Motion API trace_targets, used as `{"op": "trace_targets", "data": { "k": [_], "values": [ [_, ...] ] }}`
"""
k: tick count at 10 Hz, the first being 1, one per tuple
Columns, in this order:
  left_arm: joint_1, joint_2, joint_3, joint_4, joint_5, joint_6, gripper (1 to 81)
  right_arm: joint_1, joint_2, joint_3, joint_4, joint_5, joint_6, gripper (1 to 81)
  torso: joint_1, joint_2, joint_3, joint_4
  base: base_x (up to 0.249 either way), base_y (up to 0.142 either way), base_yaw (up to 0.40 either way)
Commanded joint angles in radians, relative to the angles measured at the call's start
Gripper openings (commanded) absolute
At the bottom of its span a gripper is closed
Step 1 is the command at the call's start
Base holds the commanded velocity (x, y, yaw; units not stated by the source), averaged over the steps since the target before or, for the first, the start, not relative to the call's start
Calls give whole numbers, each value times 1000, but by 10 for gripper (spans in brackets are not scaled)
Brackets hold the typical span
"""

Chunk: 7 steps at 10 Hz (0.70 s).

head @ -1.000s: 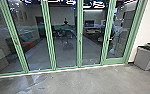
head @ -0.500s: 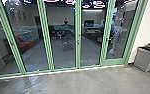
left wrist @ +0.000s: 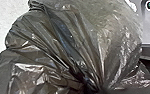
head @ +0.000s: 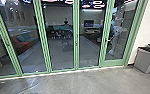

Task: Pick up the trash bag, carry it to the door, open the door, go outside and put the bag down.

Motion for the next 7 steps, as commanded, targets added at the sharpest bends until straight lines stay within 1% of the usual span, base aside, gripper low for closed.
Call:
{"op": "trace_targets", "data": {
  "k": [1,3,7],
  "values": [
    [-52,-5,3,5,68,9,10,41,15,9,-13,-71,-6,811,0,0,0,0,141,-108,0],
    [-55,0,3,7,71,14,10,41,15,9,-13,-68,-6,811,0,0,0,0,141,-108,0],
    [-53,5,3,7,71,14,10,41,13,6,-7,-64,-4,811,0,0,0,0,141,-108,0]
  ]
}}
